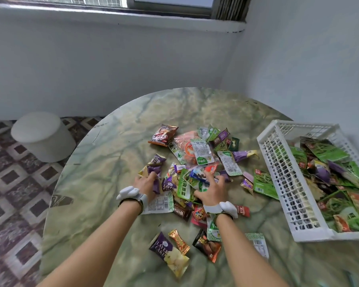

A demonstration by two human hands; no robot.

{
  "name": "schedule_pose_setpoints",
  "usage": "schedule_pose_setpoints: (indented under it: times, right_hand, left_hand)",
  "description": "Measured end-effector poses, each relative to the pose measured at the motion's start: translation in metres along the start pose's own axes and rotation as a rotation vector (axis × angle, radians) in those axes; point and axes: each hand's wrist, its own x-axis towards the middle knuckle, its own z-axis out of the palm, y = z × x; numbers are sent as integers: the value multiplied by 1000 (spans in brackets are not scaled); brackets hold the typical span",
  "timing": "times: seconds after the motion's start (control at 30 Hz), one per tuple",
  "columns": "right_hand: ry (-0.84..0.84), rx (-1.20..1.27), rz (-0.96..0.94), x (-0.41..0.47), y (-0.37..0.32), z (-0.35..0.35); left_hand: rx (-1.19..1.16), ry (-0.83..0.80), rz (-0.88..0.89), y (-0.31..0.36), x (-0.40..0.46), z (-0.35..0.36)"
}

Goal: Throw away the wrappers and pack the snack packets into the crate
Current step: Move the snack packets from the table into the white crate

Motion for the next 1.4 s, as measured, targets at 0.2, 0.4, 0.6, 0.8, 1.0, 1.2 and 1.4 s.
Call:
schedule_pose_setpoints:
  times: [0.2,0.4,0.6,0.8,1.0,1.2,1.4]
  right_hand:
    - [226,279,37,-9,15,-14]
    - [172,377,-10,-14,47,-58]
    - [203,348,-167,-25,98,-92]
    - [235,372,-225,-29,139,-141]
    - [476,539,-178,-22,180,-211]
    - [703,463,-28,-18,271,-290]
    - [59,37,193,-2,355,-318]
  left_hand:
    - [-144,172,-19,4,-11,-2]
    - [-139,53,-4,2,8,-4]
    - [-236,66,-172,16,29,-2]
    - [-293,324,-111,89,13,-40]
    - [-631,316,97,253,-1,-89]
    - [-1159,46,217,425,-10,-53]
    - [-762,-224,126,524,-24,-1]
